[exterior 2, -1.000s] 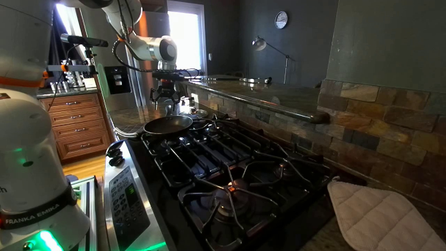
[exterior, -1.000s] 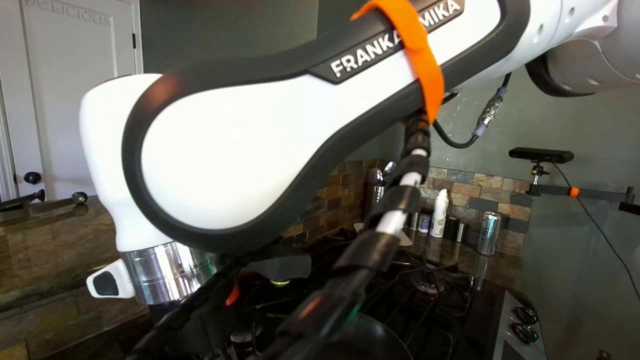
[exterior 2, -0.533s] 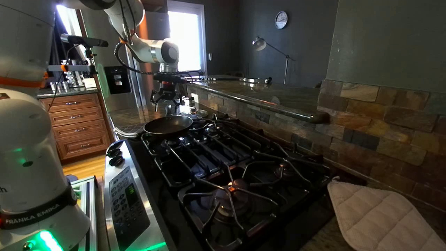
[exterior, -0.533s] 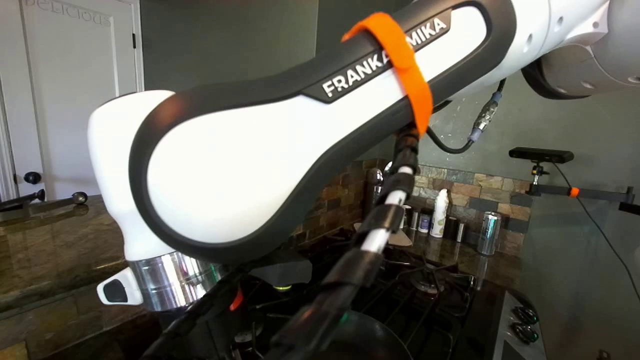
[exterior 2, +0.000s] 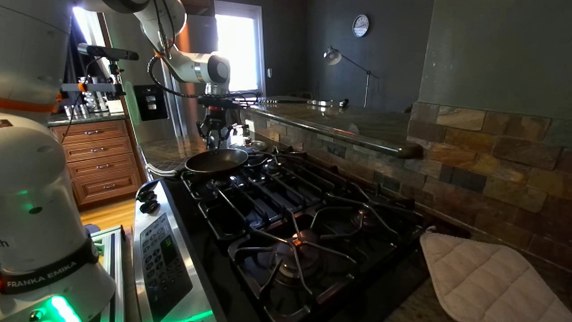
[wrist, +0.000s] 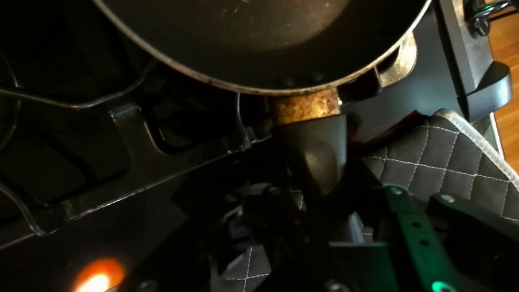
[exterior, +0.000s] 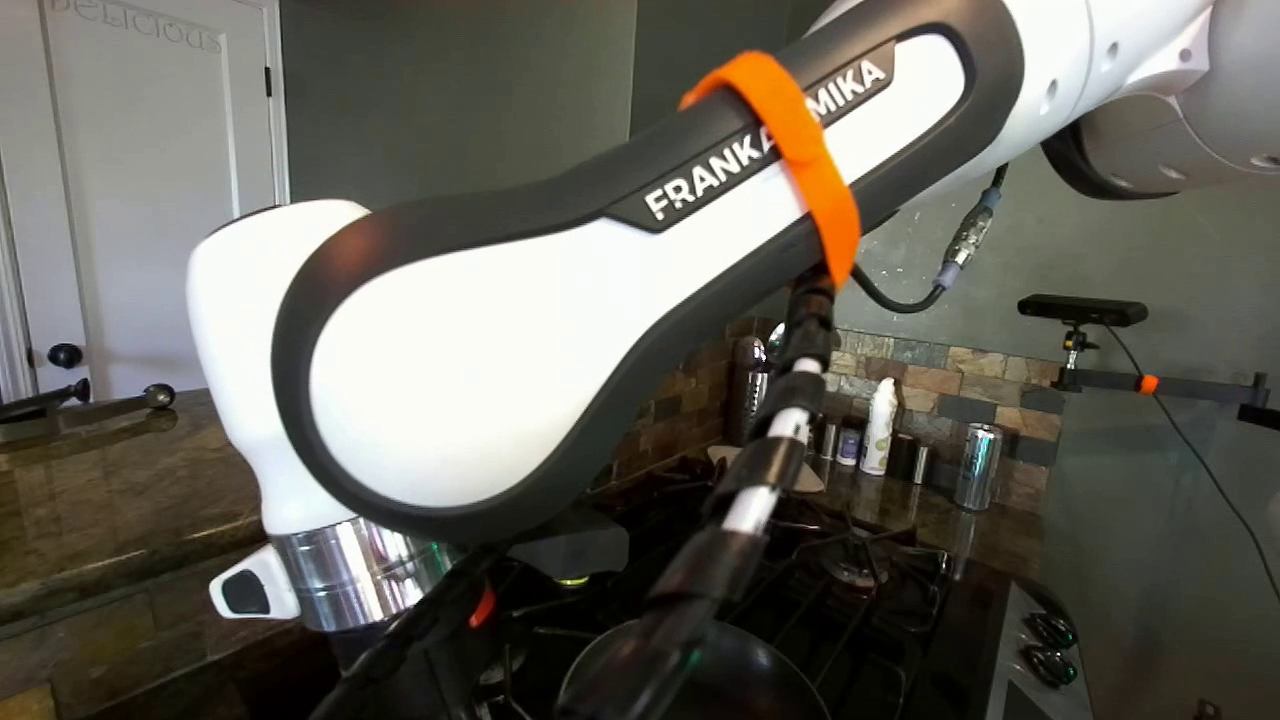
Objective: Move the pan to the top right corner of the stove
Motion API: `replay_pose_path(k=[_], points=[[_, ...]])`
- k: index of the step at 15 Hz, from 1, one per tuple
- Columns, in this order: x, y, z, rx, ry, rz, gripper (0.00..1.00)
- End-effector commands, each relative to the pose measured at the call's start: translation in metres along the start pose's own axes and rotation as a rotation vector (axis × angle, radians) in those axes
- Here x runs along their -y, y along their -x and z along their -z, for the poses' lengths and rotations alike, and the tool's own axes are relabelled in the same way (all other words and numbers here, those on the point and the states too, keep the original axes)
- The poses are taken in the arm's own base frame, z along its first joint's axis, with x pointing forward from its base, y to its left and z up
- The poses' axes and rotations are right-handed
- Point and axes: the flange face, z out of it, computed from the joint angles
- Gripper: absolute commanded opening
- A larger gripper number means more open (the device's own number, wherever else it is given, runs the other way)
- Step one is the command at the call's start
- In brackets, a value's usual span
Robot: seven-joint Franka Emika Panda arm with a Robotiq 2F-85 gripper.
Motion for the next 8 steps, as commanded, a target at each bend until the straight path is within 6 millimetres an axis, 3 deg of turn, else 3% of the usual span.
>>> replay_pose_path(k=[1, 2, 8], points=[[-0.0009, 0.0024, -0.0052, 0.022, 0.015, -0.003, 0.12], [-0.0018, 0.0029, -0.0053, 0.023, 0.016, -0.003, 0.08], [-0.0047, 0.0044, -0.0032, 0.038, 0.026, 0.008, 0.08]])
